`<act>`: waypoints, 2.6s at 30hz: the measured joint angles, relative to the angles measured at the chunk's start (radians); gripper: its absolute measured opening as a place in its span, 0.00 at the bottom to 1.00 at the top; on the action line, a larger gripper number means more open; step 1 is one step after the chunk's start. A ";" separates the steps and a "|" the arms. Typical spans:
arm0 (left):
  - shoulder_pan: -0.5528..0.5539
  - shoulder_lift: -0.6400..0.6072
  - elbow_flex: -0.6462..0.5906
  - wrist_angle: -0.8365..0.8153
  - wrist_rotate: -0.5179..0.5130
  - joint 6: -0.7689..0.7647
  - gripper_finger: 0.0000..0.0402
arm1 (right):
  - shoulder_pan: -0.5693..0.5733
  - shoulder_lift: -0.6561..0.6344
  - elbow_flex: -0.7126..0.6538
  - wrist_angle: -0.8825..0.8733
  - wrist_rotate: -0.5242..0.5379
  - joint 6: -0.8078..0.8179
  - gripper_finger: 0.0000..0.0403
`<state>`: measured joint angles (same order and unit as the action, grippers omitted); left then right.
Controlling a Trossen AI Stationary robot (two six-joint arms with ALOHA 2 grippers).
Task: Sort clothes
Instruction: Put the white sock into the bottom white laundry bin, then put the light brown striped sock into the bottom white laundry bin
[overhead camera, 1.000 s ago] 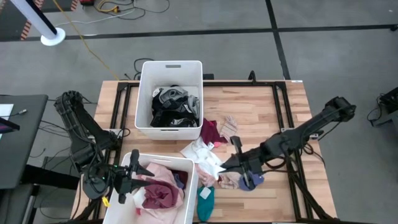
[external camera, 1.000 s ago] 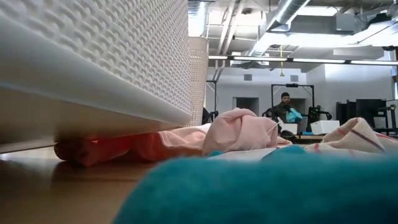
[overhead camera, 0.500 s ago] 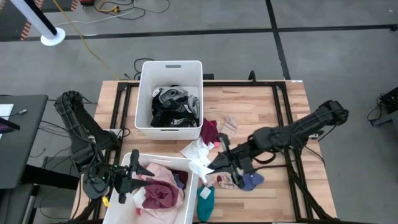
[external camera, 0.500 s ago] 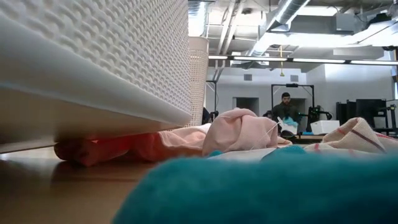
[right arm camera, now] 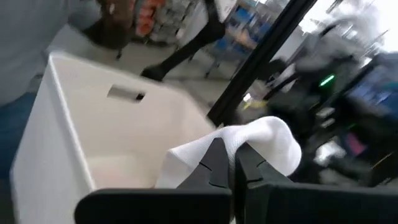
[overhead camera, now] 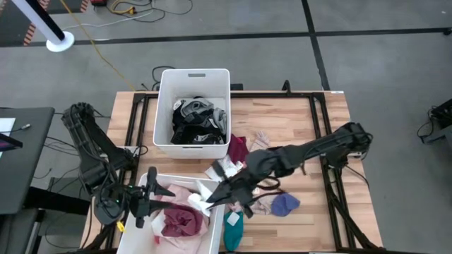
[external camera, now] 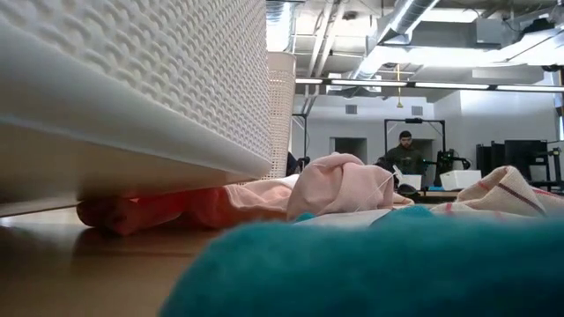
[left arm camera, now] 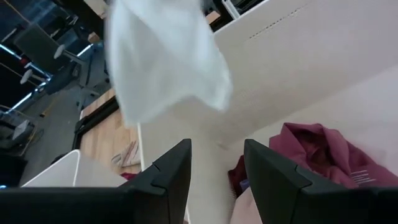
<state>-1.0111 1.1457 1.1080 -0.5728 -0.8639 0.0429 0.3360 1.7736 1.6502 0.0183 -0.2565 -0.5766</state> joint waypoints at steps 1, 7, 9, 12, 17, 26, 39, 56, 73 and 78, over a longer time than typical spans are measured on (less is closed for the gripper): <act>0.000 -0.004 0.000 -0.001 0.000 0.000 0.35 | -0.003 0.024 0.024 -0.016 -0.001 0.000 0.00; -0.002 -0.058 0.000 -0.021 -0.001 -0.002 0.35 | -0.012 0.136 0.143 -0.136 -0.035 0.003 0.00; -0.002 -0.076 0.000 -0.020 -0.001 -0.001 0.35 | -0.015 0.168 0.182 -0.146 -0.036 0.007 0.00; -0.002 -0.099 0.000 -0.023 -0.001 0.001 0.35 | -0.018 0.215 0.233 -0.190 -0.037 0.008 0.00; -0.002 -0.113 0.000 -0.031 -0.001 -0.005 0.35 | -0.025 0.245 0.289 -0.306 -0.039 0.046 0.00; -0.002 -0.112 0.000 -0.051 0.000 -0.025 0.35 | -0.023 0.243 0.290 -0.372 -0.100 0.074 0.00; -0.001 -0.112 0.000 -0.050 0.000 -0.032 0.35 | -0.023 0.242 0.290 -0.474 -0.107 0.072 0.04; -0.001 -0.112 0.000 -0.049 0.000 -0.048 0.35 | -0.025 0.242 0.290 -0.495 -0.106 0.117 0.34; -0.001 -0.112 0.000 -0.051 0.000 -0.060 0.35 | 0.006 0.098 0.290 -0.515 -0.051 0.097 0.53; -0.001 -0.112 0.000 -0.051 0.000 -0.072 0.35 | 0.023 0.053 0.290 -0.629 -0.045 0.166 0.53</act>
<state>-1.0119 1.0340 1.1080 -0.6239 -0.8642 -0.0288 0.3586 1.8270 1.9404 -0.6109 -0.3012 -0.4111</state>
